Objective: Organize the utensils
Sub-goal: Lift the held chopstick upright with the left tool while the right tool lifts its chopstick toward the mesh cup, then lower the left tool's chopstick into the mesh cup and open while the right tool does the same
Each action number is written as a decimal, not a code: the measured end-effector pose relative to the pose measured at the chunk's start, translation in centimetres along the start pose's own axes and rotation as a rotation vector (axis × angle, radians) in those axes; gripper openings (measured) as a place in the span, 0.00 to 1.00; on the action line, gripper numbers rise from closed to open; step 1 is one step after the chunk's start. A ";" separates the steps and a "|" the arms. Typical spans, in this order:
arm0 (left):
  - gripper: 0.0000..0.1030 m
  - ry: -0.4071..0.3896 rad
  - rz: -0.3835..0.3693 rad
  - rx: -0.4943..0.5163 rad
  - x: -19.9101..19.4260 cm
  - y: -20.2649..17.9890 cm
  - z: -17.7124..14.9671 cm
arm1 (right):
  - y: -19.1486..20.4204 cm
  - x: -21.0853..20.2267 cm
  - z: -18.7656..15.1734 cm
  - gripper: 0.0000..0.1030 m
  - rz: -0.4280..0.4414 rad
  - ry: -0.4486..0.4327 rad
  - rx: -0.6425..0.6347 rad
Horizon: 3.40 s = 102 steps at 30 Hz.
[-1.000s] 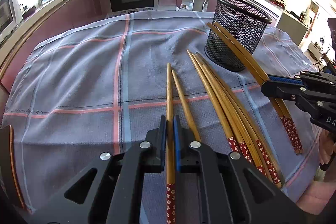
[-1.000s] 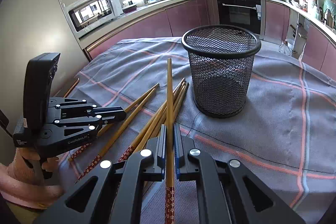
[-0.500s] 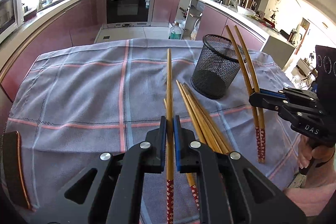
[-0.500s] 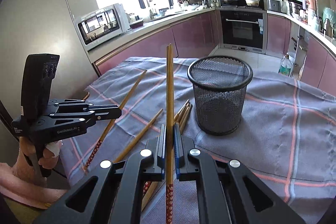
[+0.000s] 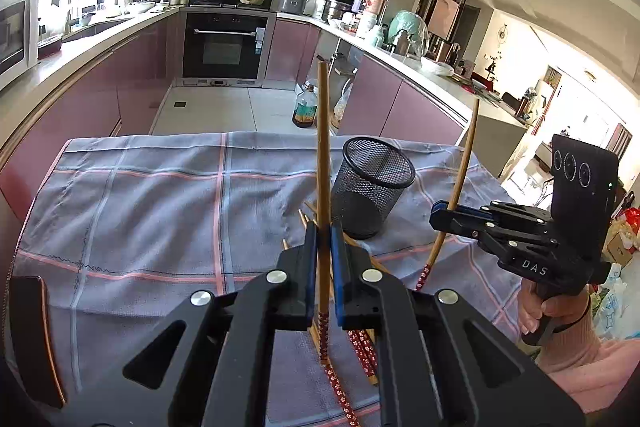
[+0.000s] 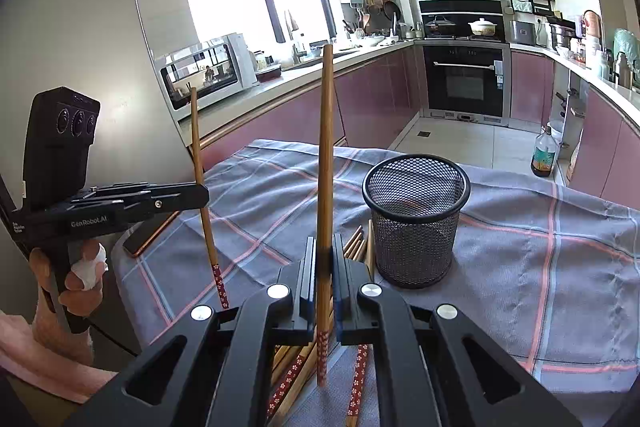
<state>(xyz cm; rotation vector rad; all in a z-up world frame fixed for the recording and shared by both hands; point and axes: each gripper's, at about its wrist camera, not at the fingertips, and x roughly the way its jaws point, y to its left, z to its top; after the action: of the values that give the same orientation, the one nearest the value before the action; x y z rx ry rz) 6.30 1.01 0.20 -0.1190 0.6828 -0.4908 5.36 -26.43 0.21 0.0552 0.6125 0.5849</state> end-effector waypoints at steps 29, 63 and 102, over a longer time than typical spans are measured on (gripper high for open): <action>0.07 -0.134 -0.094 0.008 -0.5 -2.7 5.2 | -0.4 -3.3 3.7 0.05 -0.042 -0.136 -0.038; 0.07 -0.248 -0.109 0.060 2.4 -6.3 12.9 | -3.1 -1.7 8.9 0.05 -0.115 -0.211 -0.032; 0.08 0.002 -0.043 0.021 14.1 -3.5 11.9 | -6.8 6.6 8.0 0.08 -0.168 0.033 0.065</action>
<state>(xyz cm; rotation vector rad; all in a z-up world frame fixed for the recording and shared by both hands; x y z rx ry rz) 21.81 -9.33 2.22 -0.1135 0.6783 -0.5391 17.60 -27.60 1.81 0.0547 0.6616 0.4038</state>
